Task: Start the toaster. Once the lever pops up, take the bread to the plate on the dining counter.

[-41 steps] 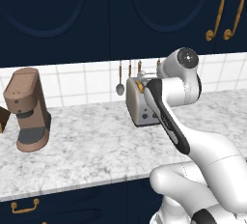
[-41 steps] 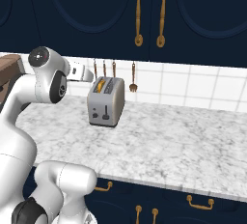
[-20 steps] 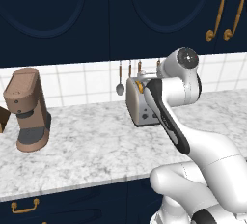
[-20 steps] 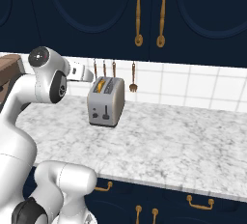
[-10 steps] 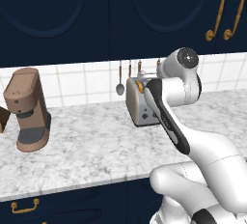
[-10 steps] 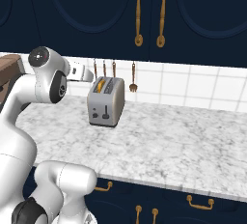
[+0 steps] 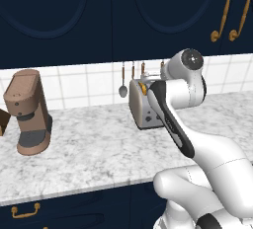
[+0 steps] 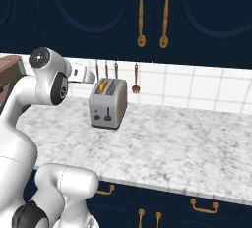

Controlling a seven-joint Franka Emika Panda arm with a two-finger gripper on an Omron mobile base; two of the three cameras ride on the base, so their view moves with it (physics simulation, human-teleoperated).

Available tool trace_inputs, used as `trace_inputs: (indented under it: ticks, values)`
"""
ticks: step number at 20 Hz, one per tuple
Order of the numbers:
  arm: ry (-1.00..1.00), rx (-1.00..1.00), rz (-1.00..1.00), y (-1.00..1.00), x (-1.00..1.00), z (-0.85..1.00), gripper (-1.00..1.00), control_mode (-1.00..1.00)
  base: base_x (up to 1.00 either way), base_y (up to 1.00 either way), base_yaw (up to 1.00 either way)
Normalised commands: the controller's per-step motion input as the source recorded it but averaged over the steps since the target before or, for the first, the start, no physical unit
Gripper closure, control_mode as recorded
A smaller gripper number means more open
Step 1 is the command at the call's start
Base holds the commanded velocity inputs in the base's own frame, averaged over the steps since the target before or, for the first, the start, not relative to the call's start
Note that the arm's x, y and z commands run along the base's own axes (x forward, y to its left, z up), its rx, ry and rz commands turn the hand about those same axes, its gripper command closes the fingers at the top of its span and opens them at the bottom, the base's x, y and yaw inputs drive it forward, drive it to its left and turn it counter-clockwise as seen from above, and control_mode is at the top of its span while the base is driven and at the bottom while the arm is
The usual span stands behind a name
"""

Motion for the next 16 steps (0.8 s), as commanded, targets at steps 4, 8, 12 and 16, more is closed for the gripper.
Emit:
trace_inputs:
  ticks: [4,8,12,16]
  values:
    - [0.00,0.00,0.00,0.00,0.00,0.00,-1.00,-1.00,0.00,0.00,0.00]
    - [0.00,0.00,0.00,0.00,0.00,0.00,-1.00,-1.00,0.00,0.00,0.00]
    - [0.00,0.00,0.00,0.00,0.00,0.00,-1.00,-1.00,0.00,0.00,0.00]
    - [0.00,0.00,0.00,0.00,0.00,0.00,-1.00,-1.00,0.00,0.00,0.00]
